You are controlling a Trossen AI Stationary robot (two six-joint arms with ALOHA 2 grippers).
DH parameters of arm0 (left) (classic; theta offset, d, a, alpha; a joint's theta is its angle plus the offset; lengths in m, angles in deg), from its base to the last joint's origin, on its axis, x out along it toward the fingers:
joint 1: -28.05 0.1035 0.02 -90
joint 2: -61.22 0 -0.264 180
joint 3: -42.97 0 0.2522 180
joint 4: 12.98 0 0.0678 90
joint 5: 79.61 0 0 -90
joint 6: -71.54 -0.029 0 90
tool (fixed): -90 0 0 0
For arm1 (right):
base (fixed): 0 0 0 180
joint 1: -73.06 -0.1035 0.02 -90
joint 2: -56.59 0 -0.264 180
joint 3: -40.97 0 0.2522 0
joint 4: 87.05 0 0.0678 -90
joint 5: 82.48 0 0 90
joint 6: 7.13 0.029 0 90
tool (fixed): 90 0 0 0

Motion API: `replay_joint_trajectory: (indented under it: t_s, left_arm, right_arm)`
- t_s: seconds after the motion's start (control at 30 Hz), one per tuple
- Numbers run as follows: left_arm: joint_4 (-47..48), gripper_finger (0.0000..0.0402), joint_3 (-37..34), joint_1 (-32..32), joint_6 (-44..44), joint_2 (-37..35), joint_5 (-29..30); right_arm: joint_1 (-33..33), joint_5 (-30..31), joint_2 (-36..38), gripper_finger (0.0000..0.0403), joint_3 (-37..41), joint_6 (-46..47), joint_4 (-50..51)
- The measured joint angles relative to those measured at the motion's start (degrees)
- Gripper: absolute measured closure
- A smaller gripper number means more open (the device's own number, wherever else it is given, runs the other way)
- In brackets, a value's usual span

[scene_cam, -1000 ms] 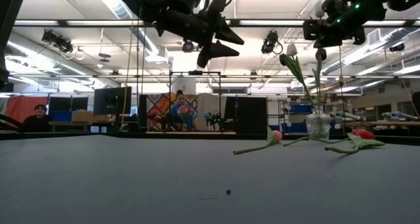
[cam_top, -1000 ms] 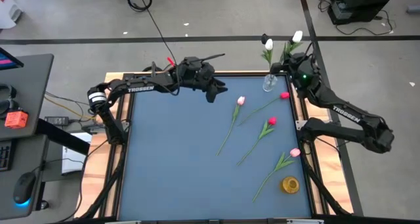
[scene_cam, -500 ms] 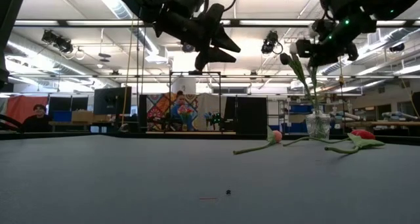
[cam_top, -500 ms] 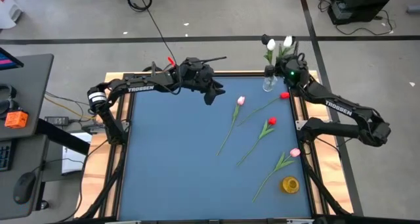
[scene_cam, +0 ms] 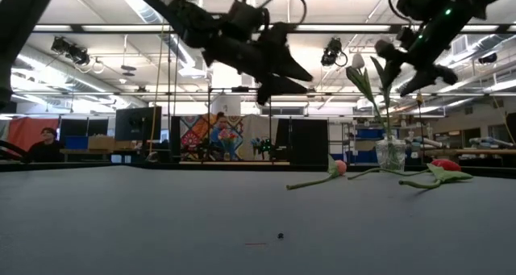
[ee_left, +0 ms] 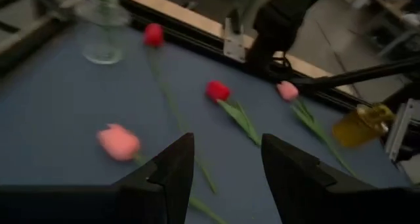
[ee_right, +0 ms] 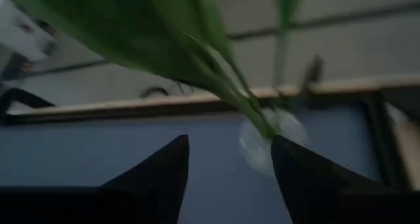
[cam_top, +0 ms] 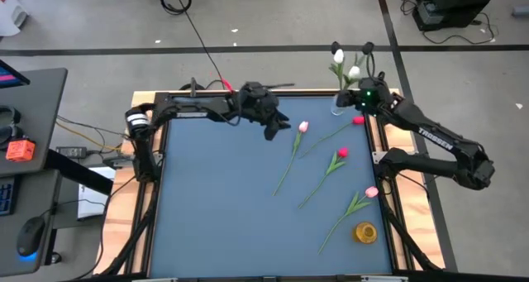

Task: Sort flowers into vase by color
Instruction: Put the top red flower into the yellow vase

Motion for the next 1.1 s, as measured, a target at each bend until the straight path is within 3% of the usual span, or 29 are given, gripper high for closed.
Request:
replay_joint_trajectory:
  t_s: [0.23, 0.5, 0.63, 0.97, 1.1]
  left_arm:
    - [-1.7, 0.0218, 9.5, -3.2, 0.7, 11.8, 2.6]
    - [9.6, 0.0218, 28.9, -6.3, -3.4, 25.3, 7.5]
    - [16.2, 0.0218, 35.3, -7.1, -4.7, 30.0, 10.3]
    - [19.2, 0.023, 37.1, -9.4, -16.5, 33.9, 13.9]
    - [18.5, 0.0252, 37.1, -10.3, -19.5, 33.8, 19.6]
  right_arm:
    - [-0.1, -3.6, 1.6, 0.0182, -8.6, 2.5, 18.8]
    - [-1.4, -7.7, 4.7, 0.0193, -11.7, 4.6, 21.3]
    - [-2.0, -8.4, 6.1, 0.0195, -11.7, 5.9, 22.5]
    - [-5.0, -7.0, 10.7, 0.0197, -11.7, 8.3, 22.4]
    - [-5.6, -5.9, 13.1, 0.0203, -11.7, 9.6, 22.6]
